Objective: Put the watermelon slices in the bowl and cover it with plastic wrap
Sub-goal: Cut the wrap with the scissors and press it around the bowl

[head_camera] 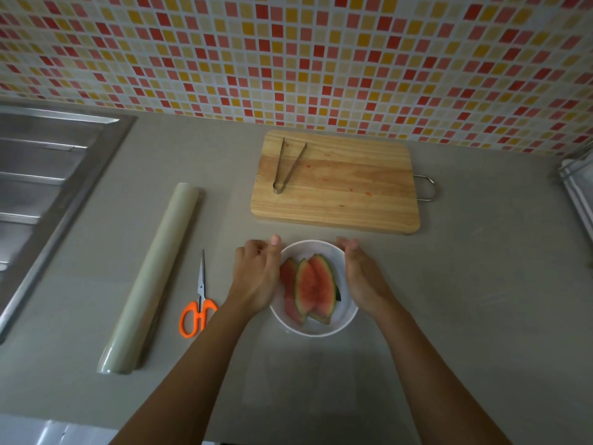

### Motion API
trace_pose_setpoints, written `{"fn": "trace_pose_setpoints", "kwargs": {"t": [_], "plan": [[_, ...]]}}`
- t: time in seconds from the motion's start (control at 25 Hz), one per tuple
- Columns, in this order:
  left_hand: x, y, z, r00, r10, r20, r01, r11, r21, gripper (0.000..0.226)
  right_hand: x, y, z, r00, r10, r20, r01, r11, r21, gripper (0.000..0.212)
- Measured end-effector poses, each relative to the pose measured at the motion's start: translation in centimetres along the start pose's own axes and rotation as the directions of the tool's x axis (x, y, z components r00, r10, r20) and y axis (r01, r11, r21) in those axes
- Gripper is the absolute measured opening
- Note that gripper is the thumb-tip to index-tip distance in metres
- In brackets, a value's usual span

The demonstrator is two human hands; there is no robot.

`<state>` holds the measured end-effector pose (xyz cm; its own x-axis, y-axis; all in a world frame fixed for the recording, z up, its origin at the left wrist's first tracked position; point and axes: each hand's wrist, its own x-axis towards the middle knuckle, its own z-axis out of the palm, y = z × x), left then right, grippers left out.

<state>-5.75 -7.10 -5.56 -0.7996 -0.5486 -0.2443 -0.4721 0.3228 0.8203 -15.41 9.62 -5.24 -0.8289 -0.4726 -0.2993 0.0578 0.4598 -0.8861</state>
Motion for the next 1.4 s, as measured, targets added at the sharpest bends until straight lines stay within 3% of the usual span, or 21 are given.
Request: {"fn": "trace_pose_setpoints", "kwargs": {"t": [0.12, 0.24, 0.32, 0.44, 0.64, 0.92, 1.4], "plan": [[-0.7, -1.2, -0.6, 0.997, -0.007, -0.08, -0.017, 0.958, -0.287, 0.065, -0.7, 0.5, 0.0, 0.994, -0.039, -0.106, 0.051, 0.992, 0.113, 0.086], [-0.9, -0.8, -0.1, 0.983, 0.148, 0.106, -0.082, 0.88, -0.468, 0.048, -1.6, 0.7, 1.2, 0.995, 0.0, -0.1, 0.024, 0.97, 0.24, 0.051], [-0.4, -0.1, 0.4, 0.96, 0.155, 0.234, 0.006, 0.823, -0.569, 0.046, -1.7, 0.7, 1.9, 0.989, 0.039, -0.143, 0.006, 0.952, 0.305, 0.041], [0.1, 0.7, 0.9, 0.927, 0.106, 0.36, 0.184, 0.708, -0.682, 0.056, -1.3, 1.2, 2.1, 0.976, 0.114, -0.187, -0.029, 0.914, 0.405, 0.047], [0.6, 2.3, 0.8, 0.911, -0.03, 0.41, 0.273, 0.79, -0.549, 0.072, -1.2, 2.1, 2.5, 0.948, 0.216, -0.234, -0.078, 0.87, 0.487, 0.044], [0.8, 2.6, 1.0, 0.92, -0.279, 0.276, 0.338, 0.921, -0.192, 0.089, -0.8, 2.5, 2.4, 0.942, 0.237, -0.238, -0.079, 0.844, 0.53, 0.044], [0.7, 3.7, 1.7, 0.927, -0.375, -0.006, 0.374, 0.924, 0.078, 0.102, -1.1, 1.6, 2.5, 0.917, 0.309, -0.255, -0.144, 0.848, 0.509, 0.036]]}}
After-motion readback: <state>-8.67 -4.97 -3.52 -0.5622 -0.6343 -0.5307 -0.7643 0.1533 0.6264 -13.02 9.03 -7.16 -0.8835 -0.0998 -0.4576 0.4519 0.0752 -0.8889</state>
